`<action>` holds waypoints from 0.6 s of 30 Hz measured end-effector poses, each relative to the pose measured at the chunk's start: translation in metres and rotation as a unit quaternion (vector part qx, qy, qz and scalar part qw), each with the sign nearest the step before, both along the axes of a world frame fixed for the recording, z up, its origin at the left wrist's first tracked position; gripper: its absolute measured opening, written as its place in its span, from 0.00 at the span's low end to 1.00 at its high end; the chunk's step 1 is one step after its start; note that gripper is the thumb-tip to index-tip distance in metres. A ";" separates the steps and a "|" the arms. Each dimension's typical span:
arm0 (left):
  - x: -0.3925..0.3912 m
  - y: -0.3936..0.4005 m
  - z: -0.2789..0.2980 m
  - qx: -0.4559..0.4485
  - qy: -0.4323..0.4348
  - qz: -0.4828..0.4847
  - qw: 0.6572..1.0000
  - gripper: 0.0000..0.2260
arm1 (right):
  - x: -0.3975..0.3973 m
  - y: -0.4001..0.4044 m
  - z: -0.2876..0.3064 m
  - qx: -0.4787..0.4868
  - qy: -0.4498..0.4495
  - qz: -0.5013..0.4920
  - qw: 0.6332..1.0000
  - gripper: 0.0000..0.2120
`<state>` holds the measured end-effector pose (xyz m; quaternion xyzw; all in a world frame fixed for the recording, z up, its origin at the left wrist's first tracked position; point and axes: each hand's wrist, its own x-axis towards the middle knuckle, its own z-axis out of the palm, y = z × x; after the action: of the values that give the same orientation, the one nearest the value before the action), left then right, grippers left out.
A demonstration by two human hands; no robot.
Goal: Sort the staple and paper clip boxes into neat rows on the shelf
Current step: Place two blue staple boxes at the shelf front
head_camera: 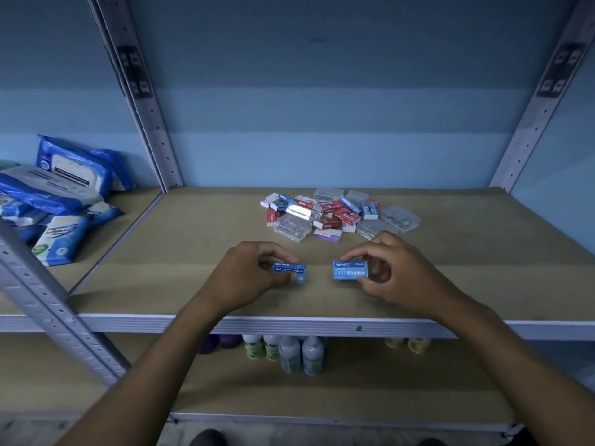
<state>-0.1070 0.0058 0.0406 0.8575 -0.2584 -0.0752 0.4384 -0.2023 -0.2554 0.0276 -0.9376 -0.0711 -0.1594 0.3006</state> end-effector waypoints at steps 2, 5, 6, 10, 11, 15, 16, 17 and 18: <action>-0.001 -0.002 0.000 0.004 0.014 -0.006 1.000 0.07 | -0.001 0.001 -0.004 -0.011 0.005 0.012 1.000 0.23; -0.001 -0.006 -0.001 -0.003 0.028 -0.018 0.999 0.08 | -0.001 0.001 -0.007 -0.023 0.013 0.017 1.000 0.21; -0.002 -0.007 0.000 -0.005 0.031 -0.025 0.999 0.08 | -0.001 0.001 -0.008 -0.025 0.015 0.019 0.999 0.21; -0.002 -0.010 -0.002 0.000 0.029 -0.044 0.999 0.09 | -0.001 0.003 -0.007 -0.026 0.022 0.031 0.999 0.20; -0.002 -0.011 -0.003 0.004 0.023 -0.048 0.999 0.09 | -0.001 0.003 -0.007 -0.027 0.025 0.032 0.999 0.19; -0.005 -0.013 -0.007 0.012 0.015 -0.059 0.998 0.09 | 0.000 0.001 -0.005 -0.024 0.040 0.033 0.998 0.20; -0.005 -0.013 -0.007 0.014 0.013 -0.060 0.998 0.10 | 0.000 0.000 -0.005 -0.021 0.042 0.034 0.998 0.22; -0.006 -0.012 -0.007 0.012 0.015 -0.062 0.998 0.11 | 0.000 -0.001 -0.005 -0.019 0.045 0.035 0.998 0.23; -0.005 -0.011 -0.007 0.010 0.021 -0.065 0.998 0.11 | 0.000 -0.002 -0.005 -0.016 0.046 0.034 0.998 0.24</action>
<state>-0.1120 -0.0054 0.0340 0.8415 -0.3035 -0.1236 0.4296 -0.2020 -0.2576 0.0229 -0.9457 -0.0912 -0.1045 0.2939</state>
